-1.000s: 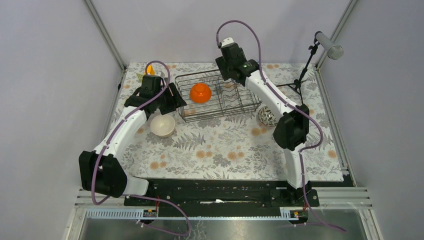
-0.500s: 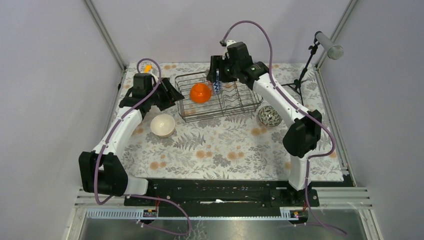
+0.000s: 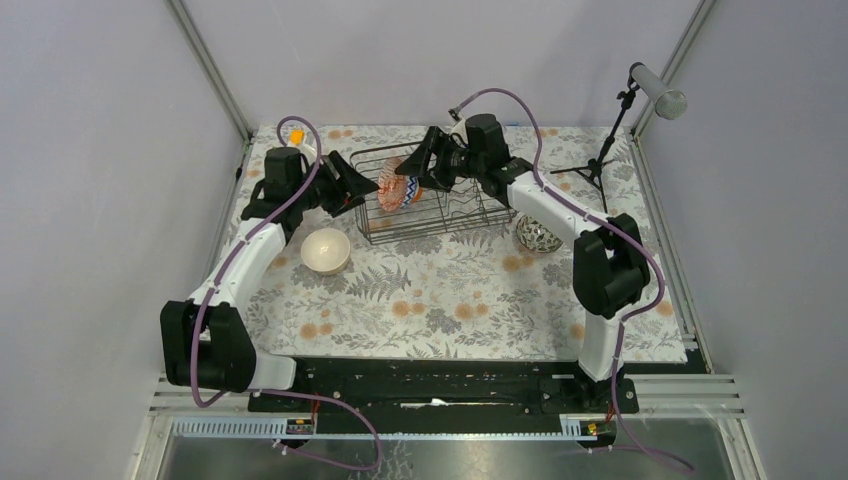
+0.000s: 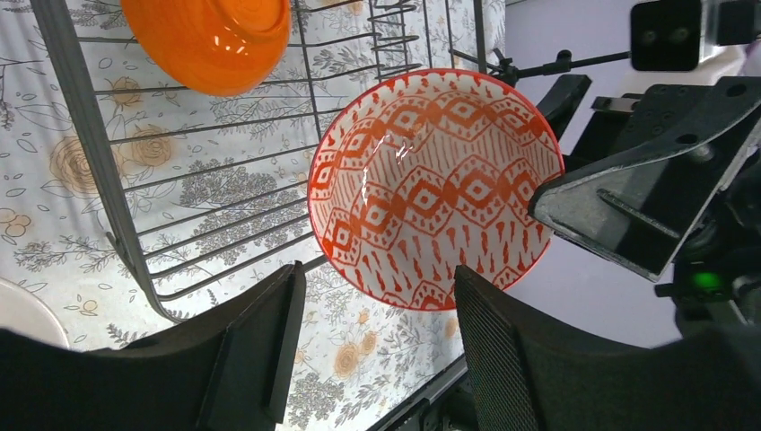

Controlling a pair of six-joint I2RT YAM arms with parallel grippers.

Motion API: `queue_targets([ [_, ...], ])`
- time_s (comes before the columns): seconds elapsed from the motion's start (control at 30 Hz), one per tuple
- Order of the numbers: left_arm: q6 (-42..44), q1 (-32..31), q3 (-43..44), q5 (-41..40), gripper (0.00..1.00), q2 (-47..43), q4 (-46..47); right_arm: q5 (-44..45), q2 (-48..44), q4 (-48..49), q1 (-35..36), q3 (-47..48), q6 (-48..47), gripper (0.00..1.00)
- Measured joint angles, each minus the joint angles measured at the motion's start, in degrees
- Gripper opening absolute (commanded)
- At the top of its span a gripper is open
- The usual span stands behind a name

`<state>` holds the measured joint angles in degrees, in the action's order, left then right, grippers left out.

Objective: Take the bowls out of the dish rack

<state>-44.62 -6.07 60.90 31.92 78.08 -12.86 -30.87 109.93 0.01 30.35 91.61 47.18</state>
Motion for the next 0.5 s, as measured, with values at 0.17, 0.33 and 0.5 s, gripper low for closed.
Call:
queue_targets([
  [0.17,-0.48,0.24,0.0,0.79,0.61,0.02,0.57,-3.19,-0.42,7.3,-0.46,-3.34,6.32,0.38],
  [0.33,-0.48,0.35,0.02,1.36,0.59,0.79,0.7,-5.62,-0.66,13.0,-0.52,-4.37,10.78,0.37],
  [0.5,-0.48,0.35,0.02,1.4,0.5,2.21,0.59,-7.21,-1.16,17.9,-0.52,-6.8,14.69,0.37],
])
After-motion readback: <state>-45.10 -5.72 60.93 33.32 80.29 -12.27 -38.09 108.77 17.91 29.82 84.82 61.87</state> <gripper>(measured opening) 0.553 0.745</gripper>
